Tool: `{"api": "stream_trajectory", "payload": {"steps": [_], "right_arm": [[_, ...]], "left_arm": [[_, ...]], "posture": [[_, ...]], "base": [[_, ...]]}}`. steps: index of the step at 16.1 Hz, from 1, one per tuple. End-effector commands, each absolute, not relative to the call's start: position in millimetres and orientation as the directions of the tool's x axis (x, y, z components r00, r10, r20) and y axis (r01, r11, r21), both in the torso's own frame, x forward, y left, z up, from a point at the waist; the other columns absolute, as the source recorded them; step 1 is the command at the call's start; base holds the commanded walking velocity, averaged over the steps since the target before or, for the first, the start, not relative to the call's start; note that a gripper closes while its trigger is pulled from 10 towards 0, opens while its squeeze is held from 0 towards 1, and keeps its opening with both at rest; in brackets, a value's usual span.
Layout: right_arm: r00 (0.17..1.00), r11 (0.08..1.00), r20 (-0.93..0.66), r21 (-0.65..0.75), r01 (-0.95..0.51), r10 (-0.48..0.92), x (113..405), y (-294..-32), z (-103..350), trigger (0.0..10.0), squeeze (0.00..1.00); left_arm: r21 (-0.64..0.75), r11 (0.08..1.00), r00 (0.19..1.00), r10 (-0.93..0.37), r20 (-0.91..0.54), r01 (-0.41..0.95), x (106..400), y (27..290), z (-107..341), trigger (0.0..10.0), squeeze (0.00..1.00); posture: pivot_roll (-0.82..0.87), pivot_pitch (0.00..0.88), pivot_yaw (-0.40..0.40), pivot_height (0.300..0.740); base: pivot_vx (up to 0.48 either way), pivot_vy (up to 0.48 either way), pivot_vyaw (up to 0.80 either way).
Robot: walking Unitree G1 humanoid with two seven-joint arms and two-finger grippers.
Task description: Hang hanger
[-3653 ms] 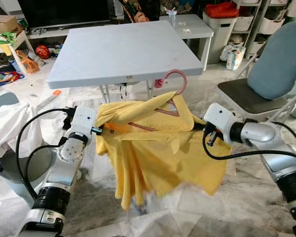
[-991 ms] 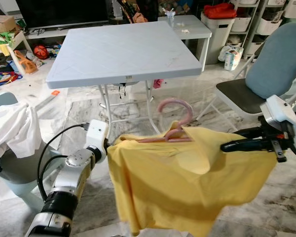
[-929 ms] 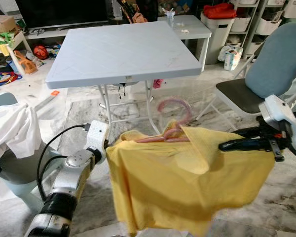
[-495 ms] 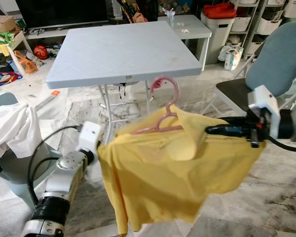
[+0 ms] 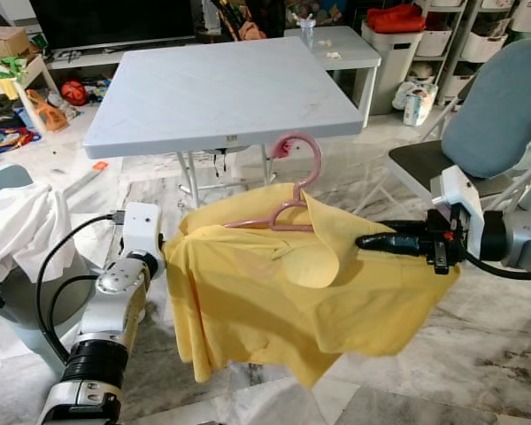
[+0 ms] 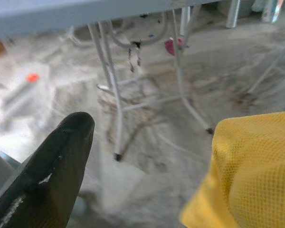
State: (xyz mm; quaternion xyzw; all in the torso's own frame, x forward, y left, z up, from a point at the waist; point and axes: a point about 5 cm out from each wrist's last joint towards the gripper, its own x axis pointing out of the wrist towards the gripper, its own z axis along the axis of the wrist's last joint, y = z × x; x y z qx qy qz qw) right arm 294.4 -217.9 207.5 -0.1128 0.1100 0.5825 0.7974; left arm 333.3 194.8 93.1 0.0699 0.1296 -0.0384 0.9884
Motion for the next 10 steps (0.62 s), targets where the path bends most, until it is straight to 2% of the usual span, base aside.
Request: {"api": "stream_trajectory", "payload": {"steps": [1,3,4,5,6,7,8,10], "right_arm": [[0.262,0.246,-0.181,-0.105,-0.964,0.948,291.5,-210.5,231.5,10.0,0.0],[0.212,0.207,-0.208,-0.047,-0.977,0.955,284.9,-210.1,223.6,10.0,0.0],[0.249,0.24,-0.232,-0.065,-0.969,0.94,288.1,-211.4,219.4,10.0,0.0],[0.365,0.335,-0.266,-0.154,-0.93,0.892,300.2,-211.9,213.4,10.0,0.0],[0.448,0.402,-0.25,-0.215,-0.89,0.859,309.4,-211.3,212.9,10.0,0.0],[0.483,0.435,-0.229,-0.232,-0.87,0.845,313.7,-210.0,214.5,10.0,0.0],[0.541,0.475,-0.209,-0.294,-0.829,0.815,320.2,-203.8,216.4,10.0,0.0],[0.523,0.455,-0.201,-0.303,-0.837,0.828,317.5,-197.7,215.0,10.0,0.0]], "left_arm": [[0.197,0.977,0.964,-0.031,-0.264,0.085,332.3,194.2,87.7,10.0,0.0],[0.31,0.95,0.981,0.039,-0.192,0.023,335.9,204.1,97.8,10.0,0.0],[0.292,0.956,0.979,0.052,-0.196,0.008,336.6,206.0,98.9,10.0,0.0],[0.259,0.966,0.976,0.073,-0.206,-0.018,337.5,208.0,99.7,10.0,0.0],[0.236,0.972,0.974,0.072,-0.216,-0.02,338.0,207.6,98.9,10.0,0.0],[0.225,0.974,0.976,0.064,-0.208,-0.017,338.4,206.4,99.4,10.0,0.0],[0.215,0.976,0.983,0.059,-0.172,-0.021,339.3,204.3,103.0,10.0,1.0],[0.197,0.98,0.988,0.051,-0.146,-0.022,339.6,203.3,105.0,10.0,1.0]], "posture": [[-0.15,0.0,0.043,0.74],[-0.15,0.0,0.04,0.74],[-0.15,0.0,0.04,0.74],[-0.14,0.0,0.039,0.74],[-0.14,0.0,0.039,0.74],[-0.14,0.0,0.039,0.74],[-0.14,0.0,0.039,0.74],[-0.14,0.0,0.037,0.74]], "base": [[0.0,0.0,0.0],[0.0,0.0,0.0],[0.0,0.0,0.0],[0.0,0.0,0.0],[0.0,0.0,0.0],[0.0,0.0,0.0],[0.0,0.0,0.0],[0.0,0.0,0.0]]}}
